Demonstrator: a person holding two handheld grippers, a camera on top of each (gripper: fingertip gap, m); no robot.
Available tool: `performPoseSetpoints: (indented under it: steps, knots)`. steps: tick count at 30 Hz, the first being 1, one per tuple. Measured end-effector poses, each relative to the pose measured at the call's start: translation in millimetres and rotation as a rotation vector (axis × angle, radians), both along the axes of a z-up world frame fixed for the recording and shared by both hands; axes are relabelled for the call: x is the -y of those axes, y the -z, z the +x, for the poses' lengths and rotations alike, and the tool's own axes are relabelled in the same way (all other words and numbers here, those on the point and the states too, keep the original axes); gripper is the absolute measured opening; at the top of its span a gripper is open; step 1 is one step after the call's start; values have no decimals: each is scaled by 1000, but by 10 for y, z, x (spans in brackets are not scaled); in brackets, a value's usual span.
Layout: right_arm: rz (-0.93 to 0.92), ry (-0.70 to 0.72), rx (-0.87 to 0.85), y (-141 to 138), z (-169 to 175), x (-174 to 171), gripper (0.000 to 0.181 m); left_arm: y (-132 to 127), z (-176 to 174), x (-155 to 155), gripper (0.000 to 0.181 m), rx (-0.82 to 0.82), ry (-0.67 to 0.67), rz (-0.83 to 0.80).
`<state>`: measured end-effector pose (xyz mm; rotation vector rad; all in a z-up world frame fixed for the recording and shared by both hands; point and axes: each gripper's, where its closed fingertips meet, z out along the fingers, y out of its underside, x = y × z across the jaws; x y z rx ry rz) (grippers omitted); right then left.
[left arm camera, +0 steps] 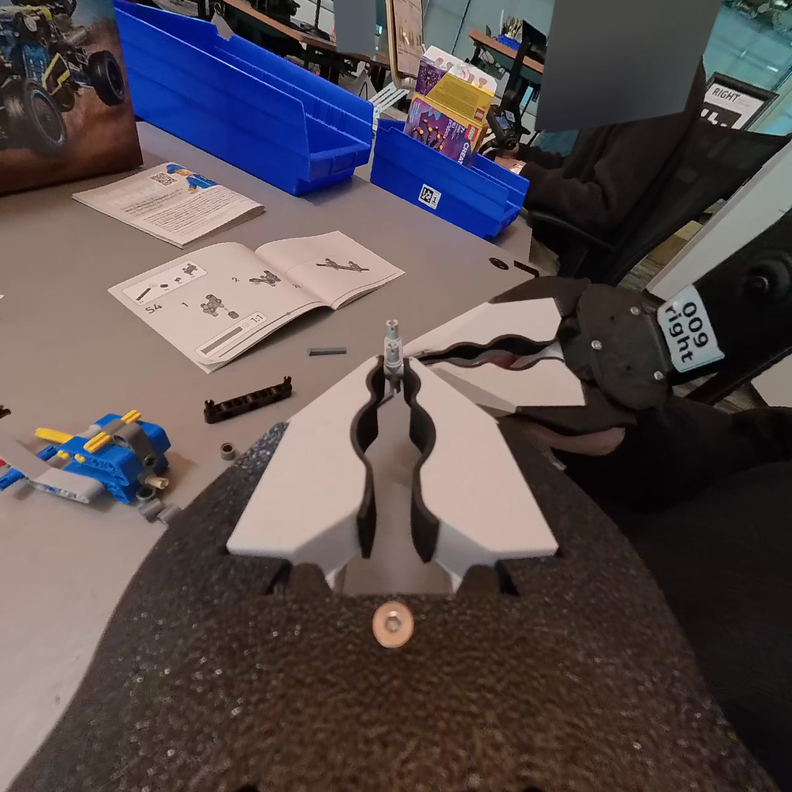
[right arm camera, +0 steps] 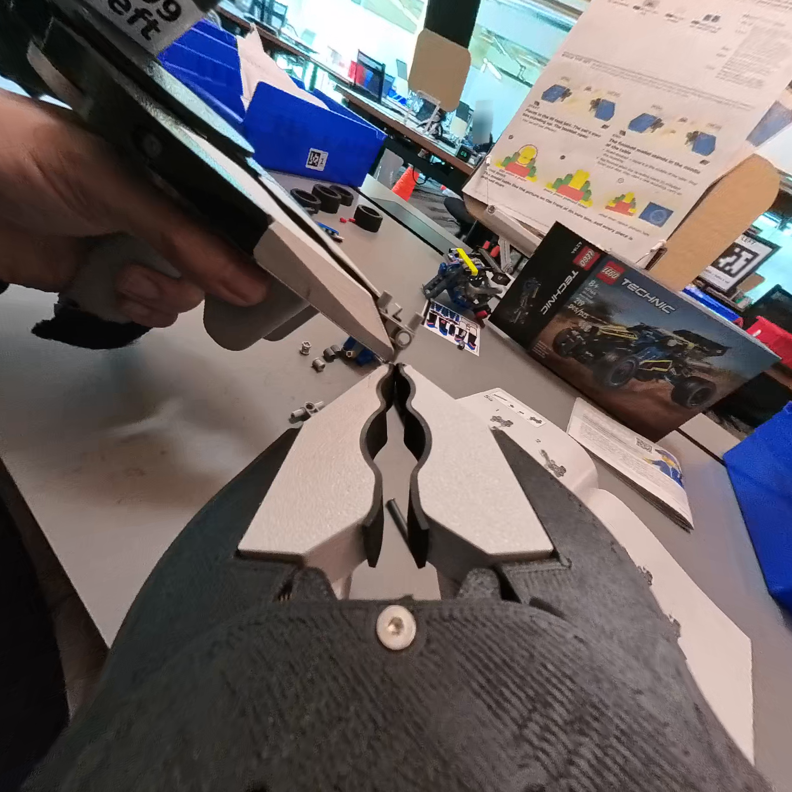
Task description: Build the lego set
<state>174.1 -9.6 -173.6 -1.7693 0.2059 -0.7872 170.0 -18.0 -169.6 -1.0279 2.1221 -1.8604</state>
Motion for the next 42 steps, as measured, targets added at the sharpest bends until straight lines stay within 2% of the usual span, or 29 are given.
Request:
performPoseSetpoints:
  steps: [14,18,21,26,29,35,42]
  knots:
    - [18,-3,-61,9,60,77,0,38,34,-74,5,48,4,74]
    - [23,-67,-146,47,21,52,0,36,33,-90,5,42,15,71]
    - [140,-138,-242,-64,-9,48,0,36,21,-84,5,59,36,81]
    - [284,-312,-420,-167,-55,27,13,54,-44,-26,5,106,100,123]
    - [255,-400,-478,-129,-125,12,10,37,-106,15,5,137,149,133]
    - [125,-474,-433,-32,-236,28,5,99,-209,27,5,189,249,216]
    - [133,-478,-631,28,-168,79,5,195,-205,-91,15,195,294,363]
